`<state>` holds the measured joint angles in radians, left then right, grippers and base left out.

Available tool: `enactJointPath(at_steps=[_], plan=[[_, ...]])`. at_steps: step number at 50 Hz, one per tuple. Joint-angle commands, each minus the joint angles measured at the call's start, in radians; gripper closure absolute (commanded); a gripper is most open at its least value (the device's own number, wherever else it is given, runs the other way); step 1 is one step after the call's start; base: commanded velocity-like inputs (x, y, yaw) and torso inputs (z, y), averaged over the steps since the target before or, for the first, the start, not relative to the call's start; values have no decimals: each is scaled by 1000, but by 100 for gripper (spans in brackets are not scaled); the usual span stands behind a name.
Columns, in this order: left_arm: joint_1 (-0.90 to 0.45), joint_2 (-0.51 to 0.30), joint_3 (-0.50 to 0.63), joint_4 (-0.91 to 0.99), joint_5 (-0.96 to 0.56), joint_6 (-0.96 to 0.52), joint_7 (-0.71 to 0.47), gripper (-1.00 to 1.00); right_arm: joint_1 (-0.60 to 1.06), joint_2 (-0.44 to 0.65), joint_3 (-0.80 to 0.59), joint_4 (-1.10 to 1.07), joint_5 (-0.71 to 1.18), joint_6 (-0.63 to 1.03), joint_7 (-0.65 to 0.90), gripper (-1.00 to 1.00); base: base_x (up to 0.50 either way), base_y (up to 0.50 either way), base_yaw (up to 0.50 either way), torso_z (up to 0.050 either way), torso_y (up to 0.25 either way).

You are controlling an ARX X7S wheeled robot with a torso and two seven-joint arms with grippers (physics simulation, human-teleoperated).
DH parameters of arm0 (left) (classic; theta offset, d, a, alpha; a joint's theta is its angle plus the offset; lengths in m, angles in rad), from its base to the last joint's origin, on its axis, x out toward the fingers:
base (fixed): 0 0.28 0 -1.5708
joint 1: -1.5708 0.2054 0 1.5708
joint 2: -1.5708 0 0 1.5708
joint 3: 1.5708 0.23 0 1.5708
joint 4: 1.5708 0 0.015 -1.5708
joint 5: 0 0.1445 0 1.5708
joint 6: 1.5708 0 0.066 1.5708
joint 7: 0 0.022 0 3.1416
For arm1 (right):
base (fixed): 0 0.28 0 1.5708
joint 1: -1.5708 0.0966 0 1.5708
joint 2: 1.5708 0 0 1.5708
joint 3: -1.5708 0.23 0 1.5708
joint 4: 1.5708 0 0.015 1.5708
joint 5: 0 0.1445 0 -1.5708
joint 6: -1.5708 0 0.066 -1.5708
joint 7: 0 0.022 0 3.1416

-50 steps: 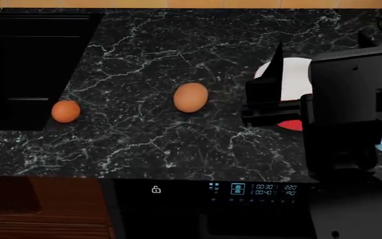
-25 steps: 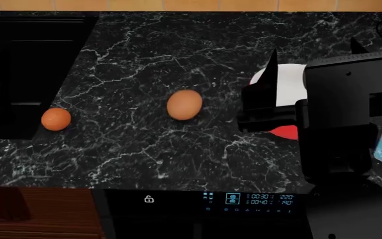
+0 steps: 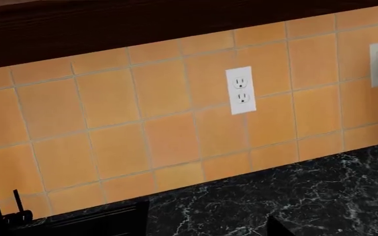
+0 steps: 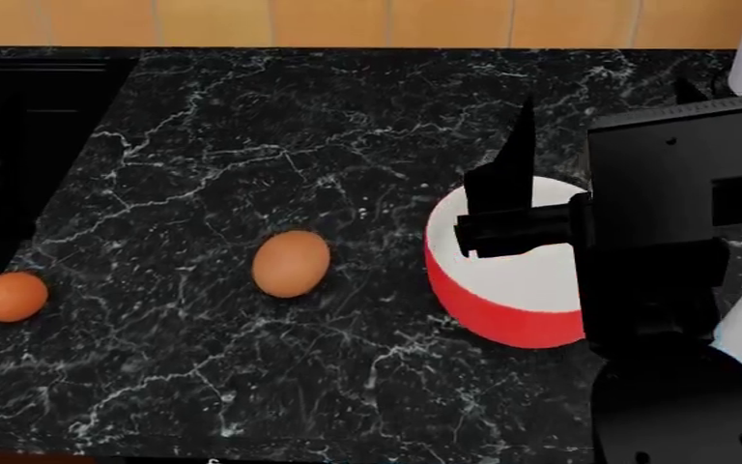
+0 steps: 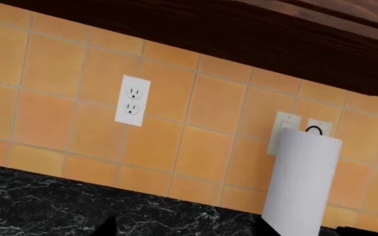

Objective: Place the eggs and milk next to the bowl.

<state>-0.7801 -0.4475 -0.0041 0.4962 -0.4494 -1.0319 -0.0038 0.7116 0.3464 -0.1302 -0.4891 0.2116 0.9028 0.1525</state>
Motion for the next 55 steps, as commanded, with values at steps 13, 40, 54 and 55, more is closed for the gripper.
enactJointPath(at_steps=[13,40,54,55], plan=[[12,21,-19,-87,-9,84,24,-100,18,-8,-15,30,-6,3,-17,-100,327,-134,0,0,1],[36,20,-27,-72,-28,72,14,-100,22,-10,-40,36,3,17,-16,-100,133,-44,0,0,1],[-5,-2,-53,-83,-116,-65,43,-100,21,-10,-36,29,14,25,-15,-100,0,0,0,0,0],[-14,-11,-50,-85,-132,-93,55,-100,18,-9,-34,28,16,23,-16,-100,0,0,0,0,0]])
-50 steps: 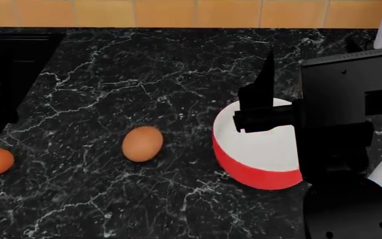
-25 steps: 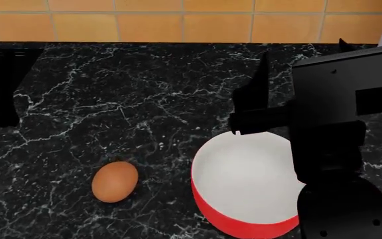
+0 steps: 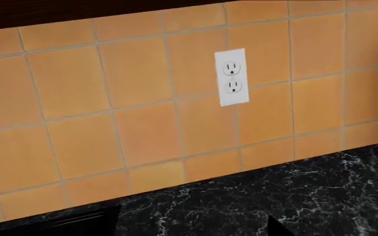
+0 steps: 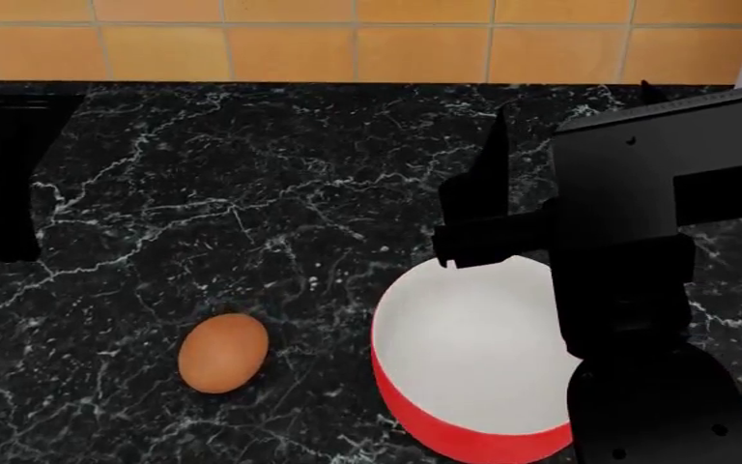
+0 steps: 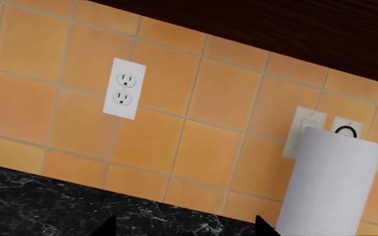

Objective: Place the eggs and milk next to the bowl.

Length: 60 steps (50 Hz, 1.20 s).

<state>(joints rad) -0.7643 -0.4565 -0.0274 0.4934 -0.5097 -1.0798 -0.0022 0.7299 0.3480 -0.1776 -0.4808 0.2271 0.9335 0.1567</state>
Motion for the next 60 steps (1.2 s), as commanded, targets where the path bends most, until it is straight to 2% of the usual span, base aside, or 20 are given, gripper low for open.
enactJointPath(at_steps=[1,7,12,24,38,60], plan=[[-34,-4,-31,-82,-82,-56,58,-100,-2,-10,15,19,1,-9,-20,-100,0,0,0,0,0],[-44,-80,48,-55,-144,-150,152,-100,-11,-10,23,15,8,-11,-20,-100,0,0,0,0,0],[-64,-92,57,-46,-196,-212,186,-100,-11,-7,23,11,12,-3,-20,-100,0,0,0,0,0],[-109,-143,179,-44,-262,-290,291,-100,-20,-4,24,16,18,-12,-24,-100,0,0,0,0,0],[-109,-152,307,-149,-191,-188,342,-100,-18,-6,21,13,25,-9,-21,-100,0,0,0,0,0],[-102,-84,439,-306,-105,-67,370,-100,-25,-2,13,36,25,-30,-18,-100,0,0,0,0,0]])
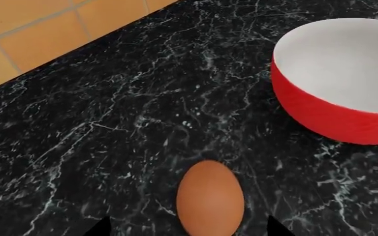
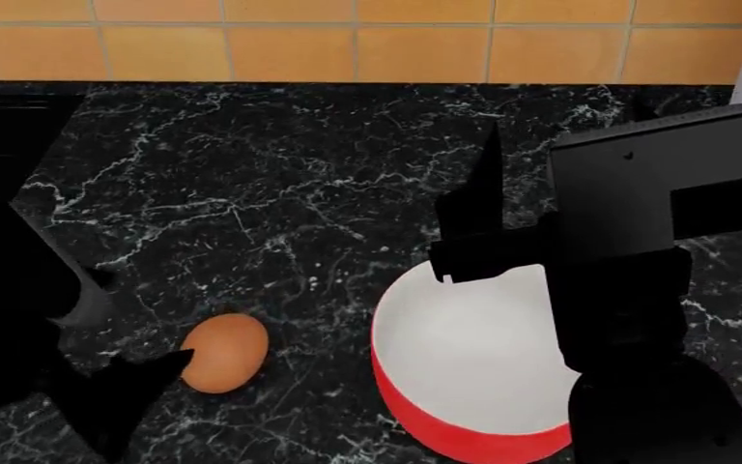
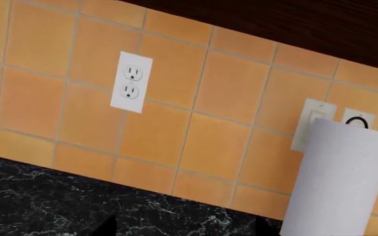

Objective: Place the eggs and milk next to the bowl.

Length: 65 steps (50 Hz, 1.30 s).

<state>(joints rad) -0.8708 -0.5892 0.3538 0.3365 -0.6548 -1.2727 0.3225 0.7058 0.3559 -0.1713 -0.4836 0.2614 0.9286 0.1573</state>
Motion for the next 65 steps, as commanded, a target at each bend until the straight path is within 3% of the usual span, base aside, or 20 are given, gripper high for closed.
enactJointPath(at_steps=[1,33,65], plan=[[4,50,64,-152,44,129,47,-100,-1,-10,6,40,-10,-26,-18,-100,0,0,0,0,0],[-36,135,196,-438,154,321,126,-100,15,-5,-6,48,-3,-17,-12,-100,0,0,0,0,0],[-15,166,251,-516,181,390,150,-100,12,0,-15,54,1,-21,-3,-100,0,0,0,0,0]])
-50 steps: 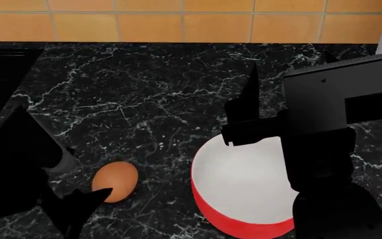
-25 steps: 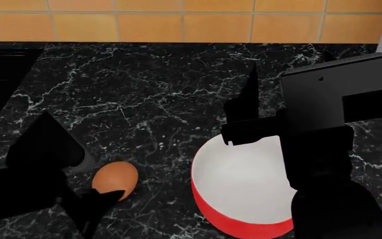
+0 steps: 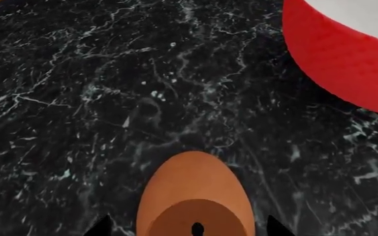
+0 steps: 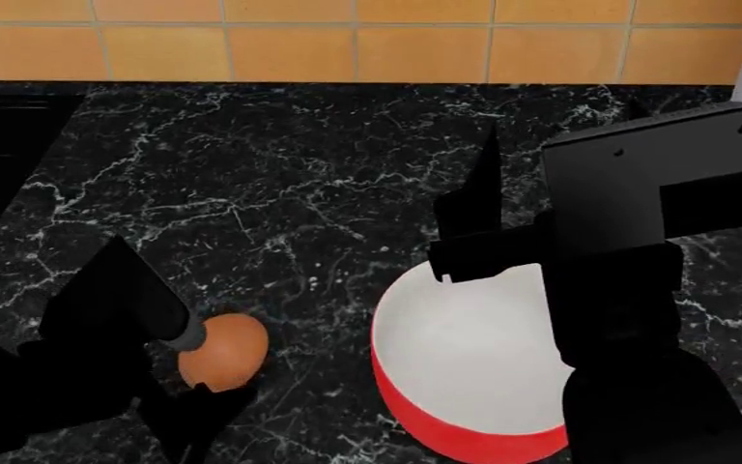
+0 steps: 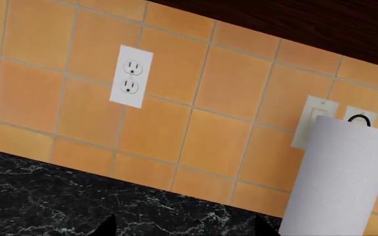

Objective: Place the eggs and milk next to the bowl.

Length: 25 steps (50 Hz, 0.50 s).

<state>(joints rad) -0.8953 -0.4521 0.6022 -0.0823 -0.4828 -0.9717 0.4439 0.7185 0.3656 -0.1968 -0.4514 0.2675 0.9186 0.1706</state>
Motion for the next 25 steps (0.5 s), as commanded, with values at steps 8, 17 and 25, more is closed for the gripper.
enactJointPath(at_steps=[8,17,25], plan=[[15,28,5,-96,9,90,26,-100,-7,-6,14,19,-2,-14,-15,-100,0,0,0,0,0],[16,27,4,-92,16,112,18,100,-6,-7,10,27,-1,-21,-15,-100,0,0,0,0,0],[6,32,10,-93,15,118,27,100,-9,-5,11,28,2,-24,-14,-100,0,0,0,0,0]])
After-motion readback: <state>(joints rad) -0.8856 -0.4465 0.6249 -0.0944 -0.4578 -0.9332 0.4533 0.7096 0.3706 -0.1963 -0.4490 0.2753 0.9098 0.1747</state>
